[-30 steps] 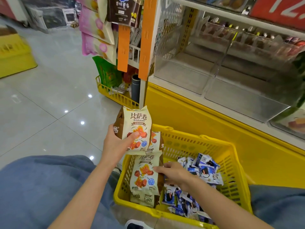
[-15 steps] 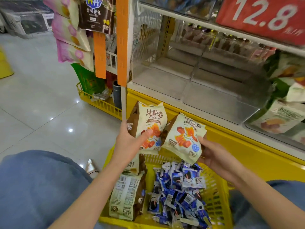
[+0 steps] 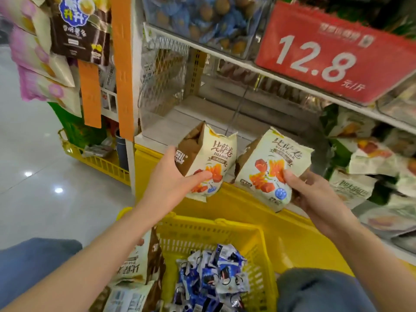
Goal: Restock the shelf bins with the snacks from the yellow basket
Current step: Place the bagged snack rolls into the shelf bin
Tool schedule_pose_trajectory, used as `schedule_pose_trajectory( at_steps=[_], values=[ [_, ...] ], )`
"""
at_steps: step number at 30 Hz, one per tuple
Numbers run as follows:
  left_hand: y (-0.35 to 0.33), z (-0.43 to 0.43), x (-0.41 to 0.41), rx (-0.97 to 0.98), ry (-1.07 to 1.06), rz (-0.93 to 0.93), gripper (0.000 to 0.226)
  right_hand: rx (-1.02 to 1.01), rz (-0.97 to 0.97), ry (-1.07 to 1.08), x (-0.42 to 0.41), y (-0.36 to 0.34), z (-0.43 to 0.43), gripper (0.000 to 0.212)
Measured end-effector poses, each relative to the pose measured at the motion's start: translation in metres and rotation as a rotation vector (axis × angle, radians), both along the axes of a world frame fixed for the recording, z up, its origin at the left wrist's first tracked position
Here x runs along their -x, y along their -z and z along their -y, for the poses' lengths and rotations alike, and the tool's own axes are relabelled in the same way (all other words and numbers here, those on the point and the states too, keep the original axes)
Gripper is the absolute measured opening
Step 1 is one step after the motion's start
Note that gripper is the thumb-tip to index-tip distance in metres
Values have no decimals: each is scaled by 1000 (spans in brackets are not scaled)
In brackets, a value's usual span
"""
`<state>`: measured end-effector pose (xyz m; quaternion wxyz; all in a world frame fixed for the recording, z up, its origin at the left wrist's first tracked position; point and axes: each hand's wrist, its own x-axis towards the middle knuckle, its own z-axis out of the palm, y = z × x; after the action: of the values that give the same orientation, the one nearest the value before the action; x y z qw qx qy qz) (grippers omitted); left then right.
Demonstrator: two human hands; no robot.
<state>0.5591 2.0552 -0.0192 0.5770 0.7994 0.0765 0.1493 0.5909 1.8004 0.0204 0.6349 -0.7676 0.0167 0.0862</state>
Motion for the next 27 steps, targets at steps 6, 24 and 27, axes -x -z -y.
schedule_pose_trajectory(
  at_steps=[6, 24, 27],
  values=[
    [-15, 2, -47, 3, 45, -11, 56, -20, -62, 284, -74, -26, -4, 46],
    [-14, -24, -116, 334, 53, 9, 45, 428, 77, 319, -288, 24, -47, 54],
    [-10, -25, -120, 338, 51, -3, 40, 546, 52, 314, -298, 36, -37, 55]
  ],
)
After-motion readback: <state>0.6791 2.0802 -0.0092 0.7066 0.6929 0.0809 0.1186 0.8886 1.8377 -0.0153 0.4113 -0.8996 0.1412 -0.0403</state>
